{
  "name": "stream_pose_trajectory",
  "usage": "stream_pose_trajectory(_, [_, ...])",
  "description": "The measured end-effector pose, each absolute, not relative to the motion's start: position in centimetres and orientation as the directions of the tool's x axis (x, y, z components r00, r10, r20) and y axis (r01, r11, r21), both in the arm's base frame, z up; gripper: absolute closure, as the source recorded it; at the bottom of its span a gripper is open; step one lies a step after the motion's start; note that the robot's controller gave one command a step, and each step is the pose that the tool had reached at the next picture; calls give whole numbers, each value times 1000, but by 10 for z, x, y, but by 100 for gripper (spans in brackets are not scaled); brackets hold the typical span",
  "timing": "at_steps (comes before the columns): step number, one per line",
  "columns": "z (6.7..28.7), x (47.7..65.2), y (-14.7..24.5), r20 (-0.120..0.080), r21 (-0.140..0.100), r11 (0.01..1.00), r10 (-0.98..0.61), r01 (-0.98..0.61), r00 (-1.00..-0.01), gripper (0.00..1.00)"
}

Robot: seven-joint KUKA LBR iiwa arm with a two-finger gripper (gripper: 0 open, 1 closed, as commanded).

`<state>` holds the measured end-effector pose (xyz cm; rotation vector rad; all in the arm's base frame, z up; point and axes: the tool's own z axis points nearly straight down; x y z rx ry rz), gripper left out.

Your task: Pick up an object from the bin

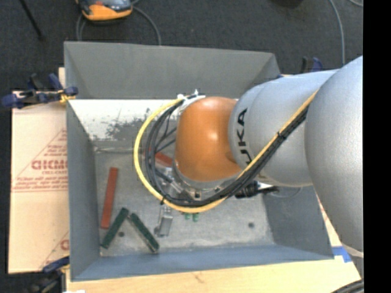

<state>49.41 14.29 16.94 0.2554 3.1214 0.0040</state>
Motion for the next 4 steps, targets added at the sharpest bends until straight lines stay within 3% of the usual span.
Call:
stream_pose_trajectory(1, [155,493,144,-6,2,988,152,152,-988,0])
stream_pose_trajectory(2, [176,490,147,9,-5,996,93,93,-996,0])
stream_pose_trajectory(3, [164,493,153,-16,3,999,-45,-45,-999,0])
stream_pose_trajectory(4, [109,495,153,-4,2,1000,14,14,-1000,0])
